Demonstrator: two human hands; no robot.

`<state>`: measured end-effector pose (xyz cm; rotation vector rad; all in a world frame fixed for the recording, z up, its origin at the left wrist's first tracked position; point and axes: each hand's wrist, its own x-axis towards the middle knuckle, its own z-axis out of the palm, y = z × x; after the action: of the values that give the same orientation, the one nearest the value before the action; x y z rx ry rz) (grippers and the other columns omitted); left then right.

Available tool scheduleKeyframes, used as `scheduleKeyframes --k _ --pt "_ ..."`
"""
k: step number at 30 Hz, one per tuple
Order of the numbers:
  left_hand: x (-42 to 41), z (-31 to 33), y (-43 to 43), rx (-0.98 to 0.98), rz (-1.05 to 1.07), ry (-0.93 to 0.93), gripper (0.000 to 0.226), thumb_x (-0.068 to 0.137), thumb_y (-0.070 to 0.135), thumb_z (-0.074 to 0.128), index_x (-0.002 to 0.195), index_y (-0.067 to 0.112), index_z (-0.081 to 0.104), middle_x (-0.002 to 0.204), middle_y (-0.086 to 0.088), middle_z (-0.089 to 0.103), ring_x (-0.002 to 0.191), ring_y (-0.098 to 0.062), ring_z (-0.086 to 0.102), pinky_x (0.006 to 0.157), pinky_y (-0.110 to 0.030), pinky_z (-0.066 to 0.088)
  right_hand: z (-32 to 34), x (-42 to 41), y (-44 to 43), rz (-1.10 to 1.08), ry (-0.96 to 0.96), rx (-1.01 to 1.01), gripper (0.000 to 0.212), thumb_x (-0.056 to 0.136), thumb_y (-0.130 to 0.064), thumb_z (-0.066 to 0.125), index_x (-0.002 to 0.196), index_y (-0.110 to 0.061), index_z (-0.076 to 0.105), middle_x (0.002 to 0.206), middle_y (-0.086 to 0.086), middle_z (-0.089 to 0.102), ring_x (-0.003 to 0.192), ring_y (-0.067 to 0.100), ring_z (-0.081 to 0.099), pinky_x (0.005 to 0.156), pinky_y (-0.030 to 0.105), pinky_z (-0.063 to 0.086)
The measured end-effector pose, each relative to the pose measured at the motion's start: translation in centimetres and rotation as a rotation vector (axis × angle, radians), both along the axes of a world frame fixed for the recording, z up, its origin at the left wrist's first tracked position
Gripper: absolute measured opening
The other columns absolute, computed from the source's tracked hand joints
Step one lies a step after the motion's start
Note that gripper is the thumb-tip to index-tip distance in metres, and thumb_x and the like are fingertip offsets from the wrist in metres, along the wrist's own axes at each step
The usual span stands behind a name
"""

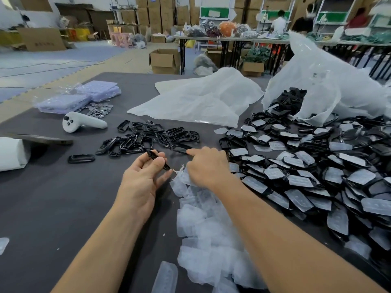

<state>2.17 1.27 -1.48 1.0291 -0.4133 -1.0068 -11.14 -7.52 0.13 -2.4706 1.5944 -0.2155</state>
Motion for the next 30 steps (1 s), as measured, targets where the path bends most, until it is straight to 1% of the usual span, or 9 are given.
scheduleKeyframes --k 5,10,13,15,18,22,26,28,30 --pt "-2.2 -0.2 -1.2 -0.004 -0.038 -0.149 0.007 0.098 0.007 0.069 0.103 0.010 0.069 0.100 -0.006 0.079 0.088 -0.014 0.073 0.067 -0.026 0.061 0.4 -2.2 1.1 0.027 -0.017 -0.155 0.030 0.090 -0.035 0.054 0.114 -0.031 0.070 0.113 0.006 0.060 0.111 0.030 0.053 0.099 0.045 0.033" --pt "-4.8 0.6 -2.4 -0.032 -0.066 -0.190 0.011 0.100 0.015 0.067 0.091 0.018 0.074 0.093 -0.004 0.078 0.084 -0.013 0.070 0.063 -0.026 0.061 0.9 -5.7 1.9 -0.013 0.113 -0.161 0.036 0.093 -0.032 0.052 0.124 -0.026 0.068 0.126 0.005 0.058 0.121 0.029 0.051 0.106 0.042 0.033" --pt "-5.4 1.2 -2.9 -0.045 -0.072 -0.072 0.015 0.102 0.023 0.066 0.090 0.019 0.074 0.091 -0.004 0.077 0.081 -0.011 0.071 0.063 -0.025 0.060 1.7 -7.1 1.7 0.003 -0.198 0.021 0.054 0.090 -0.014 0.054 0.142 -0.028 0.060 0.138 0.009 0.063 0.129 0.033 0.053 0.112 0.042 0.039" --pt "-5.6 1.3 -3.1 -0.052 -0.108 -0.045 0.009 0.102 0.022 0.065 0.099 0.016 0.071 0.094 -0.006 0.077 0.082 -0.012 0.072 0.064 -0.027 0.061 2.3 -8.4 0.5 -0.065 -0.299 -0.017 0.064 0.084 -0.005 0.054 0.144 -0.025 0.059 0.137 0.010 0.067 0.128 0.034 0.057 0.112 0.041 0.041" --pt "-5.6 1.0 -2.9 -0.039 -0.211 -0.023 0.013 0.103 0.014 0.060 0.116 0.013 0.064 0.100 -0.011 0.076 0.084 -0.017 0.073 0.066 -0.030 0.062 2.9 -10.7 -2.5 -0.206 -0.247 -0.034 0.063 0.084 0.000 0.049 0.141 -0.026 0.061 0.134 0.008 0.068 0.125 0.031 0.059 0.109 0.041 0.045" --pt "-5.1 1.0 -2.1 -0.009 -0.293 0.028 0.016 0.103 0.010 0.059 0.117 0.012 0.066 0.103 -0.014 0.076 0.087 -0.019 0.074 0.064 -0.031 0.063 3.5 -11.1 -6.2 -0.252 -0.168 -0.018 0.053 0.088 0.006 0.048 0.128 -0.021 0.068 0.129 0.009 0.068 0.117 0.032 0.061 0.098 0.041 0.052" --pt "-4.3 1.1 -1.5 -0.033 -0.293 0.032 0.019 0.101 0.014 0.060 0.117 0.012 0.070 0.102 -0.013 0.078 0.087 -0.019 0.076 0.064 -0.030 0.064 4.1 -9.7 -8.3 -0.156 -0.138 0.068 0.047 0.095 0.006 0.047 0.129 -0.017 0.070 0.136 0.010 0.065 0.126 0.031 0.058 0.106 0.040 0.049" --pt "-3.6 1.1 -1.4 -0.026 -0.266 0.012 0.019 0.101 0.017 0.061 0.117 0.012 0.071 0.100 -0.012 0.079 0.084 -0.017 0.076 0.063 -0.028 0.063 4.2 -9.4 -8.8 -0.166 -0.205 0.036 0.039 0.097 0.003 0.049 0.118 -0.015 0.076 0.128 0.008 0.068 0.119 0.029 0.062 0.102 0.038 0.051" --pt "-2.8 1.1 -1.2 0.003 -0.223 -0.041 0.018 0.101 0.022 0.064 0.114 0.014 0.074 0.099 -0.011 0.079 0.081 -0.016 0.076 0.060 -0.026 0.061 4.3 -9.7 -8.9 -0.194 -0.252 -0.003 0.035 0.092 0.003 0.051 0.096 -0.015 0.081 0.101 0.000 0.075 0.099 0.022 0.068 0.087 0.032 0.055"
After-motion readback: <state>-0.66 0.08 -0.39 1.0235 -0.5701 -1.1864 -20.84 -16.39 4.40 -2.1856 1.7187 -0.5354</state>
